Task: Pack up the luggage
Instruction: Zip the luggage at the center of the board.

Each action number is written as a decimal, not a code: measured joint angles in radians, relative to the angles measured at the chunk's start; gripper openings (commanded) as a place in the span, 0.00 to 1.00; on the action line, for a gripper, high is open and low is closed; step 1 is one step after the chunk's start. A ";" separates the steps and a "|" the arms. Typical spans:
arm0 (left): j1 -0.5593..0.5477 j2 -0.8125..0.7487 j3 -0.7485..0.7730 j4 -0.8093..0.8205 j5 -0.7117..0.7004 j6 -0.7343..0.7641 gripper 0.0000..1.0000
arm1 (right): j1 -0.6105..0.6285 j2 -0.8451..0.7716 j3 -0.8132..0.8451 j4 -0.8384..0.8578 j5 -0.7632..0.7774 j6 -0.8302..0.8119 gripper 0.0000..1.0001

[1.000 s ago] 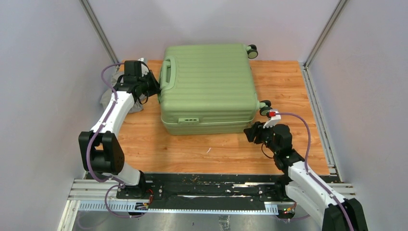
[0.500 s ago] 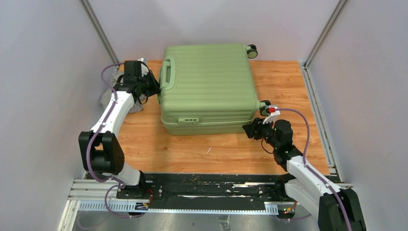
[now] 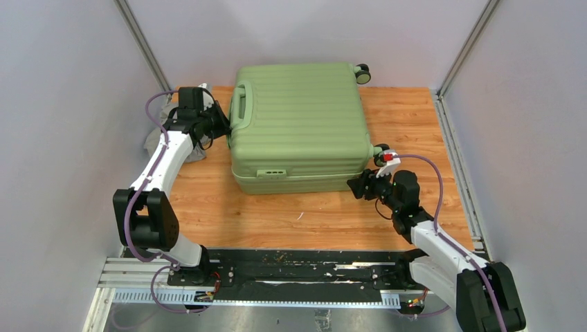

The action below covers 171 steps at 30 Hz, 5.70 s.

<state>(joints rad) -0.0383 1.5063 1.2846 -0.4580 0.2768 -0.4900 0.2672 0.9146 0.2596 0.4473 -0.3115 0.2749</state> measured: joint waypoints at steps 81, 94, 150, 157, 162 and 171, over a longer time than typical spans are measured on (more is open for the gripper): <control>0.011 0.000 0.023 -0.025 -0.016 0.006 0.00 | 0.020 0.038 0.004 0.105 -0.061 -0.009 0.00; 0.011 0.000 0.030 -0.032 -0.016 0.002 0.00 | 0.024 0.013 0.005 0.124 -0.063 -0.008 0.00; 0.011 0.000 0.039 -0.046 -0.018 0.001 0.00 | -0.050 0.103 -0.006 0.170 -0.130 -0.010 0.18; 0.011 0.000 0.039 -0.046 -0.018 0.001 0.00 | -0.050 0.105 -0.006 0.170 -0.134 -0.009 0.06; 0.011 0.000 0.039 -0.046 -0.018 0.002 0.00 | -0.050 0.111 -0.006 0.177 -0.143 -0.004 0.00; 0.011 0.000 0.039 -0.046 -0.019 0.002 0.00 | -0.049 0.111 -0.006 0.179 -0.145 -0.002 0.00</control>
<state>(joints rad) -0.0273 1.5063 1.3239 -0.5037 0.2581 -0.4877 0.2180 1.0256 0.2531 0.6266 -0.4568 0.2733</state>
